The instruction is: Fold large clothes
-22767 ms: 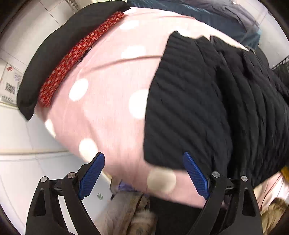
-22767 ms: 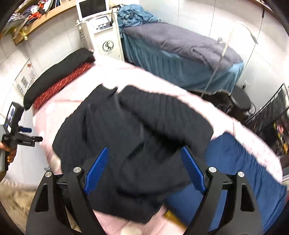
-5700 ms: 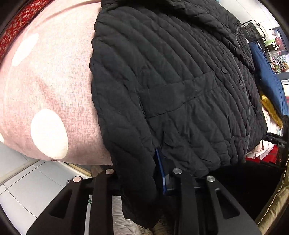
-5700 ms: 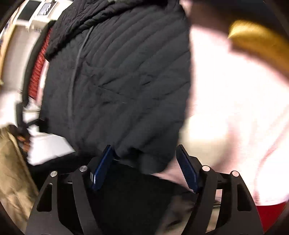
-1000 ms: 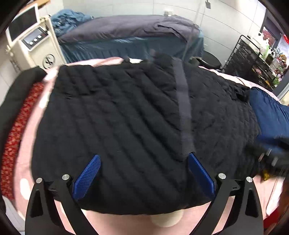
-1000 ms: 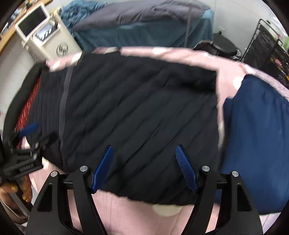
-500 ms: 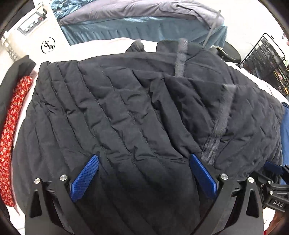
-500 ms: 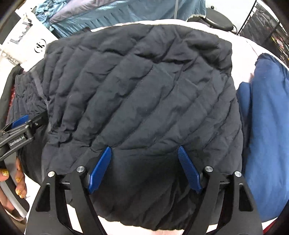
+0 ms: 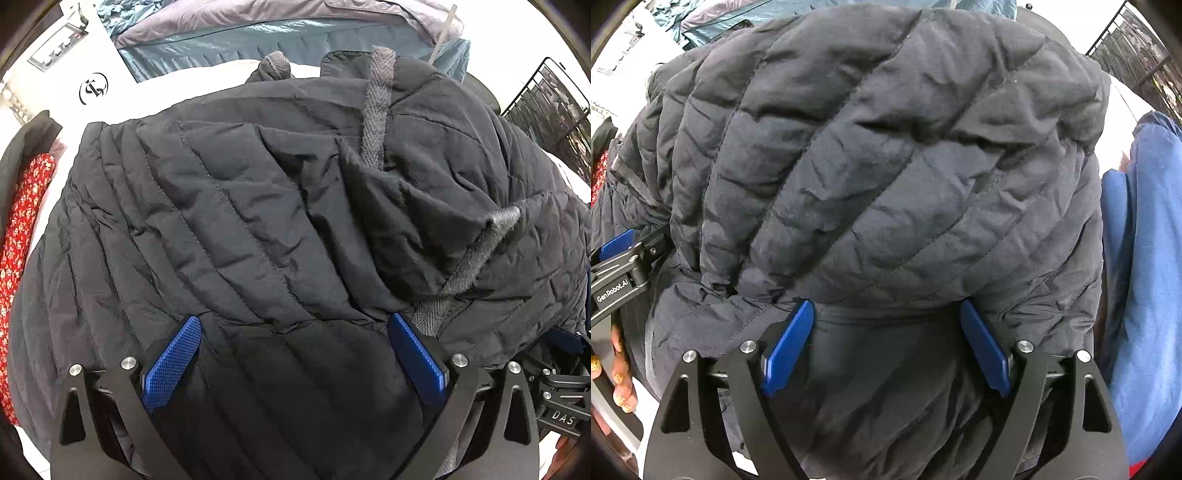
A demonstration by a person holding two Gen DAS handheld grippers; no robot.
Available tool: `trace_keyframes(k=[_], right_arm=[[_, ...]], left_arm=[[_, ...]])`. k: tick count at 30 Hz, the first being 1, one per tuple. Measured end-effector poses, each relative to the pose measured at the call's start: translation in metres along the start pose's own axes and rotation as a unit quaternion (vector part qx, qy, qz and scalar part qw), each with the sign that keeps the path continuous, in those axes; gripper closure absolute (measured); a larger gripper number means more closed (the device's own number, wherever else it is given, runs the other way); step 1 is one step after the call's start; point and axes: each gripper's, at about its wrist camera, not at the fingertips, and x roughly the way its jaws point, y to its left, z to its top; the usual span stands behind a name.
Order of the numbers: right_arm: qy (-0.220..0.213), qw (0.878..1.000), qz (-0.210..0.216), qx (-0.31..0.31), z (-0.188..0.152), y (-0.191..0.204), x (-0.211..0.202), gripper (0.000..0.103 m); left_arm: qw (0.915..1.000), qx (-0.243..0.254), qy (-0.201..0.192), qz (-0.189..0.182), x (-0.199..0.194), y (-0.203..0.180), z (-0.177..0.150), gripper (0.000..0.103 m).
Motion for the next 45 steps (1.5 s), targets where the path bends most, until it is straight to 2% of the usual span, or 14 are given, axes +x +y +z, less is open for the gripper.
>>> trace_keyframes(k=[5,11,17,23,27,28,32,35,38,42,45], right_arm=[[-0.009,1.0,0.0,-0.001,0.004,-0.003,0.004,0.021],[-0.005,1.0,0.012,-0.009,-0.017,-0.015,-0.007,0.017],[-0.013,0.998,0.035,-0.045,-0.048,-0.024,-0.027,0.013],[-0.043,0.997,0.056,-0.043,-0.087,-0.045,-0.043,0.013],[-0.061,0.995,0.051,-0.06,-0.101,-0.055,-0.053,0.013],[-0.066,0.995,0.051,-0.062,-0.109,-0.056,-0.055,0.013],[-0.101,0.992,0.062,-0.045,-0.09,-0.071,-0.08,0.013],[-0.107,0.99,0.087,-0.01,-0.067,-0.094,-0.092,0.013],[-0.093,0.986,0.132,0.034,-0.04,-0.117,-0.087,0.013],[-0.051,0.981,0.177,0.067,-0.027,-0.132,-0.064,0.013],[-0.028,0.976,0.2,0.076,-0.028,-0.132,-0.047,0.01]], left_arm=[[1.0,0.004,-0.003,-0.003,-0.007,-0.008,-0.006,0.004],[0.9996,0.018,-0.01,-0.018,-0.031,-0.005,-0.017,0.006],[0.9977,-0.011,-0.036,-0.056,-0.072,0.023,-0.06,0.006],[0.9975,-0.036,-0.053,-0.03,-0.096,0.068,-0.121,0.006],[0.9966,-0.057,-0.058,0.015,-0.11,0.096,-0.137,0.006],[0.9954,-0.069,-0.065,0.015,-0.114,0.104,-0.134,0.006],[0.987,-0.137,-0.077,-0.034,-0.121,0.145,-0.121,0.006],[0.9799,-0.173,-0.075,-0.066,-0.111,0.177,-0.105,0.006],[0.971,-0.202,-0.053,-0.117,-0.087,0.203,-0.094,0.006],[0.9553,-0.237,-0.007,-0.177,-0.047,0.227,-0.083,0.006],[0.9451,-0.253,0.023,-0.206,-0.022,0.233,-0.08,0.005]])
